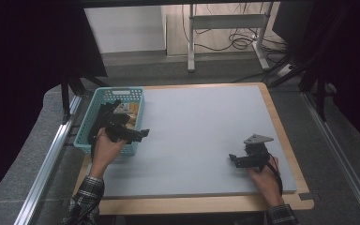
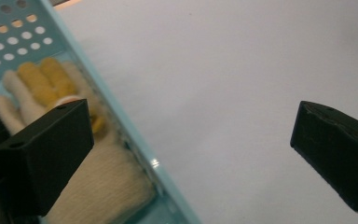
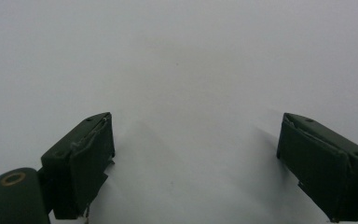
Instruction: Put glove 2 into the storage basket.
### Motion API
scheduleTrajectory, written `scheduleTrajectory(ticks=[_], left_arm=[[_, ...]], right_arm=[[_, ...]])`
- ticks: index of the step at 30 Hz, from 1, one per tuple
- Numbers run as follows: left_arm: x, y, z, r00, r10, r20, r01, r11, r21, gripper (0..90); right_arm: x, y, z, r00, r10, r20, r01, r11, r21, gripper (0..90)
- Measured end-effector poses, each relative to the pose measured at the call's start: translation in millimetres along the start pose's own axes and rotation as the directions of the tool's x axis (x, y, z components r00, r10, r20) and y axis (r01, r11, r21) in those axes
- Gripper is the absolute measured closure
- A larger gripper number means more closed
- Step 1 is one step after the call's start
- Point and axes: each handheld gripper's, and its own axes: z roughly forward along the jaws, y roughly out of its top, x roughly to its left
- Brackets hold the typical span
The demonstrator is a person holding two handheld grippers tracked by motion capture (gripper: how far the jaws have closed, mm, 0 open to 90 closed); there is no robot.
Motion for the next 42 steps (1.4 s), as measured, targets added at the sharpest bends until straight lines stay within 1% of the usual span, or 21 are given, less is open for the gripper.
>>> scheduleTrajectory(ticks=[7,14,19,23,26,35,42], left_arm=[[-12.9,0.1,7.4,0.9994,0.024,0.025,-0.024,0.9997,-0.004,0.0],[-24.3,-0.9,13.0,0.9981,0.037,0.048,-0.036,0.9993,-0.012,0.0],[-37.2,-1.2,16.4,0.9965,0.059,0.058,-0.058,0.9981,-0.019,0.0],[-48.1,-1.8,19.4,0.9939,0.082,0.074,-0.080,0.9964,-0.026,0.0],[-55.0,-2.4,22.1,0.9918,0.090,0.091,-0.087,0.9957,-0.032,0.0],[-72.2,-6.4,30.4,0.9852,0.098,0.140,-0.091,0.9943,-0.056,0.0],[-84.4,-14.1,44.6,0.9789,0.102,0.177,-0.092,0.9937,-0.063,0.0]], right_arm=[[0.1,0.0,0.0,1.0000,0.002,0.001,-0.002,1.000,-0.001,10.8],[0.2,0.0,0.0,1.0000,0.001,0.001,-0.001,1.000,-0.001,10.7],[0.2,0.0,0.0,1.0000,0.002,0.001,-0.002,1.000,-0.001,10.8],[0.1,-0.1,-0.1,1.0000,0.000,0.000,0.000,1.000,-0.001,10.8],[0.1,-0.1,-0.1,1.0000,0.002,0.001,-0.002,1.000,-0.001,10.8],[0.1,-0.1,-0.1,1.0000,0.001,0.000,-0.001,1.000,-0.001,10.7],[0.1,-0.1,-0.1,1.0000,0.000,0.001,0.000,1.000,-0.001,10.7]])
